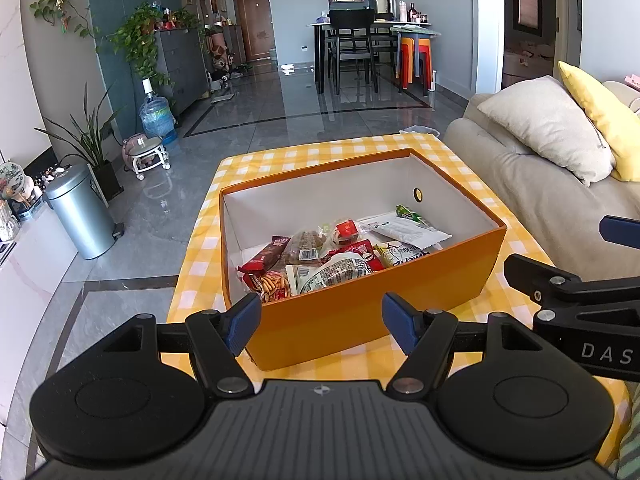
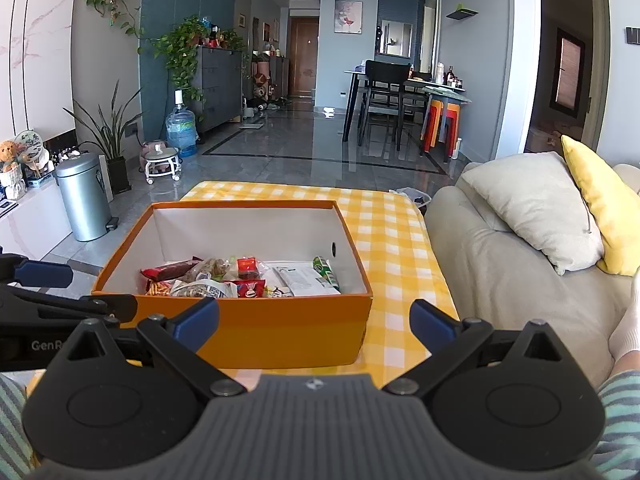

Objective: Organize snacks

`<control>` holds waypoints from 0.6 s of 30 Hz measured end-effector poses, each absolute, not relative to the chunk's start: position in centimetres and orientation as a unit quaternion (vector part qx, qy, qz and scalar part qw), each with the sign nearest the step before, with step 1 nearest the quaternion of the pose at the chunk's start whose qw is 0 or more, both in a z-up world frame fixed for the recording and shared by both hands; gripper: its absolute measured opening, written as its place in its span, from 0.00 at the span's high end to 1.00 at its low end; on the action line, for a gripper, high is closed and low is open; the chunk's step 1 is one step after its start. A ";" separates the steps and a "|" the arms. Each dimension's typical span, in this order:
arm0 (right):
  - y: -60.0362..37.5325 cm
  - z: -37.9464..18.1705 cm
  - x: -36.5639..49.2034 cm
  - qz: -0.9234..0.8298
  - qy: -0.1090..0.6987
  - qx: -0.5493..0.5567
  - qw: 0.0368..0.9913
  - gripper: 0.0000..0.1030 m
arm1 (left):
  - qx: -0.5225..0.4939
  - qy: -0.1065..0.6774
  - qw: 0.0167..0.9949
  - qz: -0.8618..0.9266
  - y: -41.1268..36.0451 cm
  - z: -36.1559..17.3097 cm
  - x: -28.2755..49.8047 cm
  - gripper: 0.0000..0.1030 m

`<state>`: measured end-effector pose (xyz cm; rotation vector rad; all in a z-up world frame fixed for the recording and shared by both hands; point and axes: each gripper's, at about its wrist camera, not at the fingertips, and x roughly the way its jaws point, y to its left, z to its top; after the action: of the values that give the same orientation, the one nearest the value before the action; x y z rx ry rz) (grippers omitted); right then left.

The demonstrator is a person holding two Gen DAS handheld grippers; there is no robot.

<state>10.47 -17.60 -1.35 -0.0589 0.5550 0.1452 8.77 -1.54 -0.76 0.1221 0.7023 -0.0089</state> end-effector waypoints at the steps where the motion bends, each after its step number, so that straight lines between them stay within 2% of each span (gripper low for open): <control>1: -17.6 -1.3 10.5 0.071 0.274 -0.029 0.959 0.05 | 0.060 0.344 0.937 -0.004 -1.5 -0.8 8.8 0.21; 18: -17.6 -1.4 10.6 0.068 0.278 -0.030 0.958 0.04 | 0.055 0.349 0.936 0.000 -1.7 -1.1 8.6 0.21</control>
<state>10.59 -17.64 -1.42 -0.0609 0.5639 0.1369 8.58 -1.66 -1.12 0.1133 0.7129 0.0003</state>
